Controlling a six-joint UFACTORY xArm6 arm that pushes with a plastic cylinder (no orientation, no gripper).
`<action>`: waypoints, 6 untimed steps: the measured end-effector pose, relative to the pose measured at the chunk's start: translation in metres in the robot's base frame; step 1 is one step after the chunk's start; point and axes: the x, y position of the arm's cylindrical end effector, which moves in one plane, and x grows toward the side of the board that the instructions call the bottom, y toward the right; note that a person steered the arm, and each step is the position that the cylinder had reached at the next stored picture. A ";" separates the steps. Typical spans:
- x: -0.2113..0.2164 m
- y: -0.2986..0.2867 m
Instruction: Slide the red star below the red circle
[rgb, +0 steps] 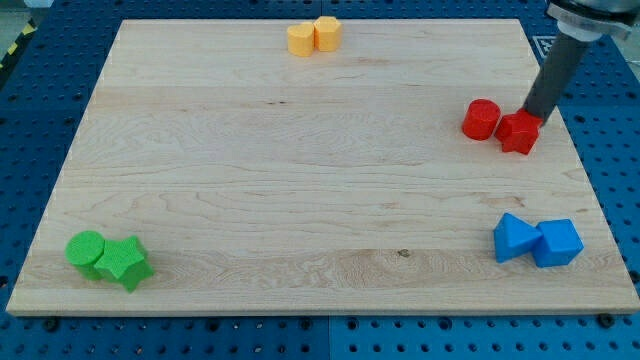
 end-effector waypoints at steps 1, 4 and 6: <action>0.000 0.000; 0.002 0.033; 0.028 -0.006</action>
